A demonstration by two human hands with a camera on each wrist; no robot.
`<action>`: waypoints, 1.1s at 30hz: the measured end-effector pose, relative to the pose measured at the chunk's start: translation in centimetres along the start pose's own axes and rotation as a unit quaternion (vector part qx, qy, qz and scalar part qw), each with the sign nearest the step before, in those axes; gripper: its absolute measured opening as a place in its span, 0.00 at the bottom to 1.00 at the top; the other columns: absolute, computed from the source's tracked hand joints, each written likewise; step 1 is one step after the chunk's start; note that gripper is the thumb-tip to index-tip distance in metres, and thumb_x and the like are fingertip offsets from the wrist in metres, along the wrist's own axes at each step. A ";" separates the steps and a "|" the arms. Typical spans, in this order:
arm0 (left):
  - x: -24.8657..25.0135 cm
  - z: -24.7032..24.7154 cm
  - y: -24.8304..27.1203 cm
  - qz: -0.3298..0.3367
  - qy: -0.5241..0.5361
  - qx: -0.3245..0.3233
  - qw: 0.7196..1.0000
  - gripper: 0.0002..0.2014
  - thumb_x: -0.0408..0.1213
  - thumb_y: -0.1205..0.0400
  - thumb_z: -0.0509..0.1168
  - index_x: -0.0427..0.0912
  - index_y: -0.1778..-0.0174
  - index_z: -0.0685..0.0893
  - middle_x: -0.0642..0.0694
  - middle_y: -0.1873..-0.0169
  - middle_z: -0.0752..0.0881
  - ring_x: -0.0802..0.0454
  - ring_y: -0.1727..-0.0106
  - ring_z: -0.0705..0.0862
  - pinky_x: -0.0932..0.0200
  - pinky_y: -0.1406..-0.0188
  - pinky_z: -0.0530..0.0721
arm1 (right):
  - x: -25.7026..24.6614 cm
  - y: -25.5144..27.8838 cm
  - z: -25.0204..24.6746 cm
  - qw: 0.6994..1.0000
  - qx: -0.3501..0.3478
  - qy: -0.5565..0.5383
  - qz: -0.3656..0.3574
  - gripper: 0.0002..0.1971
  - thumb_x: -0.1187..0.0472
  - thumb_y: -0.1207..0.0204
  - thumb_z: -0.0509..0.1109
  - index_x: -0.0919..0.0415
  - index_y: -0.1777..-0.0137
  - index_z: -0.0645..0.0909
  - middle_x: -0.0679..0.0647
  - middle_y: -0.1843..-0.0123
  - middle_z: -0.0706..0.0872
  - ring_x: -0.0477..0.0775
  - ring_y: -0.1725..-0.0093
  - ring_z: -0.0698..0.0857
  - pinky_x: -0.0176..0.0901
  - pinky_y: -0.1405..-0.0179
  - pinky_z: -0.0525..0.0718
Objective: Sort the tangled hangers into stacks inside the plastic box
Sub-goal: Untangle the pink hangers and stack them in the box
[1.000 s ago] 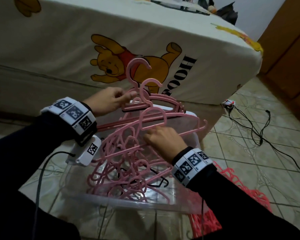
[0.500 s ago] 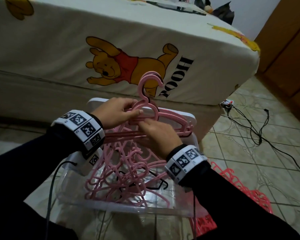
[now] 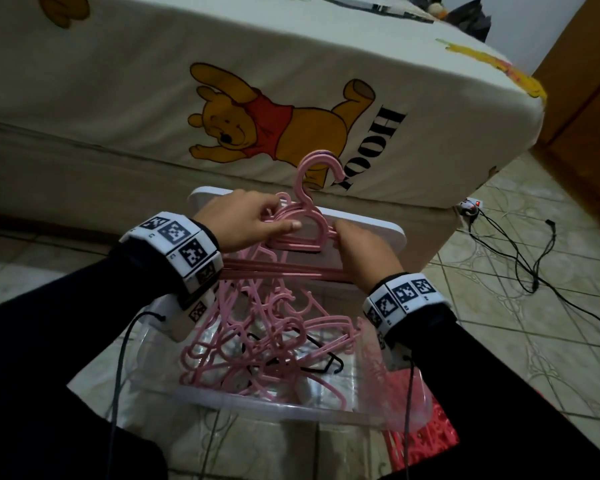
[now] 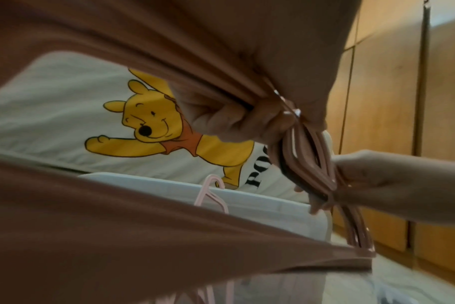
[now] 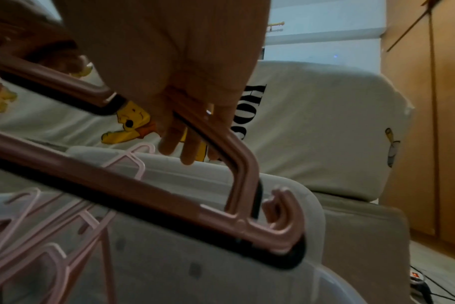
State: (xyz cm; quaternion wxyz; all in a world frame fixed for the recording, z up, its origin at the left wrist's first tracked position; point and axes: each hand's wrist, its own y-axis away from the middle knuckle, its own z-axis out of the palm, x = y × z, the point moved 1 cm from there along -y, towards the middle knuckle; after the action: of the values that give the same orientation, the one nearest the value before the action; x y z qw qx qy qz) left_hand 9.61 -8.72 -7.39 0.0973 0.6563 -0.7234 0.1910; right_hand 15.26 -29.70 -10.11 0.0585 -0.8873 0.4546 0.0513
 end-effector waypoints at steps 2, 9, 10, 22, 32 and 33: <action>0.0 0.3 0.1 -0.018 -0.057 0.000 0.998 0.34 0.78 0.34 0.43 0.53 0.60 0.77 0.57 0.68 0.80 0.50 0.60 0.81 0.54 0.66 0.75 | 0.1 -0.1 0.2 1.000 -0.001 0.019 -0.005 0.12 0.71 0.25 0.59 0.61 0.44 0.72 0.59 0.45 0.84 0.64 0.46 0.84 0.52 0.53 0.79; -0.7 0.6 -0.3 -0.060 -0.126 0.052 0.989 0.30 0.76 0.27 0.50 0.59 0.43 0.78 0.51 0.55 0.88 0.45 0.53 0.85 0.52 0.58 0.82 | 0.6 -1.3 1.2 0.998 0.012 -0.052 0.034 0.12 0.64 0.22 0.66 0.63 0.40 0.74 0.62 0.43 0.83 0.65 0.43 0.82 0.51 0.47 0.78; -0.9 0.4 -0.3 -0.071 -0.130 0.047 0.988 0.29 0.77 0.28 0.52 0.59 0.45 0.78 0.51 0.54 0.88 0.46 0.53 0.85 0.52 0.57 0.82 | 1.1 -1.3 1.2 0.995 0.009 -0.079 0.057 0.16 0.61 0.24 0.71 0.63 0.39 0.73 0.62 0.42 0.82 0.63 0.42 0.82 0.50 0.46 0.78; -1.8 -1.5 -0.2 -0.138 -0.084 0.101 0.982 0.18 0.58 0.28 0.64 0.57 0.44 0.76 0.47 0.58 0.87 0.44 0.59 0.80 0.54 0.61 0.71 | -0.4 1.0 8.7 0.960 -0.236 0.147 -0.027 0.16 0.57 0.21 0.63 0.60 0.36 0.79 0.61 0.41 0.85 0.63 0.43 0.85 0.53 0.49 0.82; -2.0 -1.2 -0.2 -0.135 -0.049 0.085 0.986 0.13 0.58 0.27 0.64 0.60 0.48 0.78 0.49 0.58 0.88 0.44 0.57 0.83 0.54 0.59 0.78 | -3.4 0.9 13.6 0.940 -0.334 0.021 -0.060 0.23 0.71 0.22 0.62 0.67 0.27 0.65 0.69 0.36 0.81 0.66 0.38 0.81 0.56 0.38 0.78; -2.1 -1.2 -0.2 -0.135 -0.040 0.083 0.987 0.14 0.58 0.26 0.64 0.60 0.47 0.78 0.49 0.57 0.88 0.44 0.56 0.84 0.53 0.59 0.78 | -3.6 0.9 13.4 0.941 -0.335 -0.001 -0.054 0.20 0.71 0.22 0.61 0.66 0.30 0.68 0.69 0.38 0.82 0.66 0.41 0.83 0.55 0.42 0.80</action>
State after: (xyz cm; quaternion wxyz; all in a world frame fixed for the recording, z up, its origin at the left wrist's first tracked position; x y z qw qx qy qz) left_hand 9.95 -6.34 -7.14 0.0381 0.7608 -0.6133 0.2091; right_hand 11.95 -25.27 -22.92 -0.2387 -0.8790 0.3622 0.1978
